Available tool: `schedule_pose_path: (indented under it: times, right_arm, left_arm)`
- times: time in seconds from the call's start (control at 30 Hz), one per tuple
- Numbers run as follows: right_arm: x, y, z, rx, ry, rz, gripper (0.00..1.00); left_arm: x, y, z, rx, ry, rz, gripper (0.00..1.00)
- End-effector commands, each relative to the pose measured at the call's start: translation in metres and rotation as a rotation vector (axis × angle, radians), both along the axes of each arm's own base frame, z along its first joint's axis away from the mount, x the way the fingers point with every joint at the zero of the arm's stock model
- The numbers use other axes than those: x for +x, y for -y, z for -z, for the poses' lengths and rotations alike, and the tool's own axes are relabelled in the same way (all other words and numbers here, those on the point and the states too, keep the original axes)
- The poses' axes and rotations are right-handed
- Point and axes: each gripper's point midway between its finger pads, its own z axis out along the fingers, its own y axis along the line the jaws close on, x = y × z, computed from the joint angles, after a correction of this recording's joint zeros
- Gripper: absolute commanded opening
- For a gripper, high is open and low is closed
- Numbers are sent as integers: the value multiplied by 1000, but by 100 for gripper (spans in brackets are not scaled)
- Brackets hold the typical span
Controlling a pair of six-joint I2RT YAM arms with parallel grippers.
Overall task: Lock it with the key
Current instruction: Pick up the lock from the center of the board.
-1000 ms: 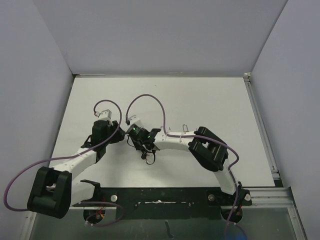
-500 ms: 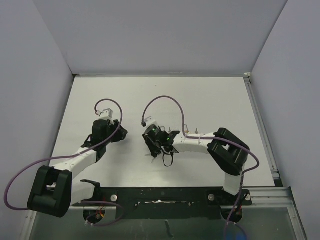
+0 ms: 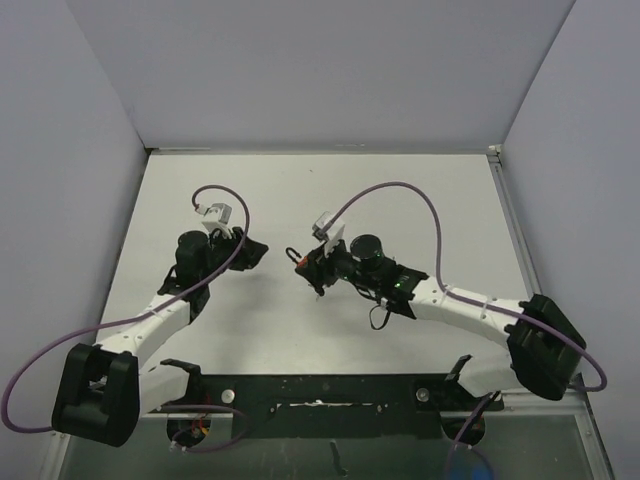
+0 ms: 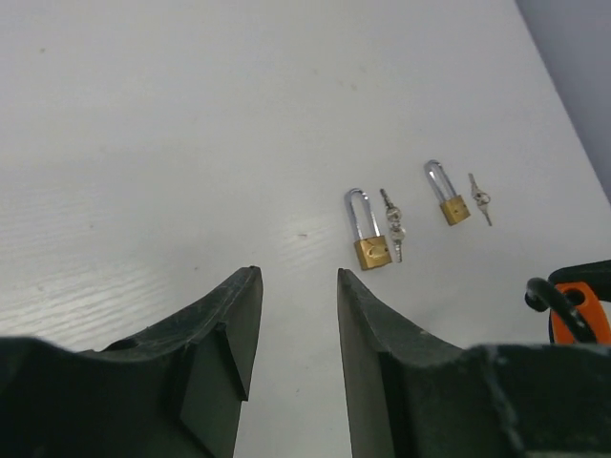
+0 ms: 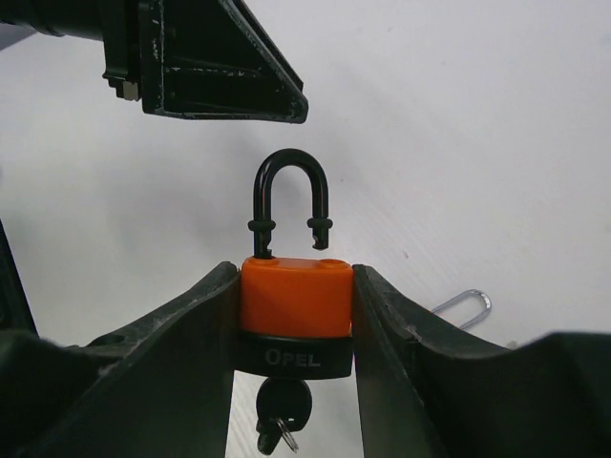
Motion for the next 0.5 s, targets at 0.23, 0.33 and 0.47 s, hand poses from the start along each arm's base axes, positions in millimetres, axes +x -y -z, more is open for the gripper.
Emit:
schedule_pose_path:
  times: [0.23, 0.33, 0.47]
  right_arm:
    - [-1, 79, -105, 161, 488, 118, 0]
    - [-3, 95, -114, 177, 561, 167, 0]
    - [-5, 112, -126, 196, 635, 233, 0]
  left_arm:
    - [-15, 68, -154, -190, 371, 360, 35]
    - [-28, 94, -184, -195, 399, 468, 35]
    - [-45, 125, -213, -200, 400, 568, 38]
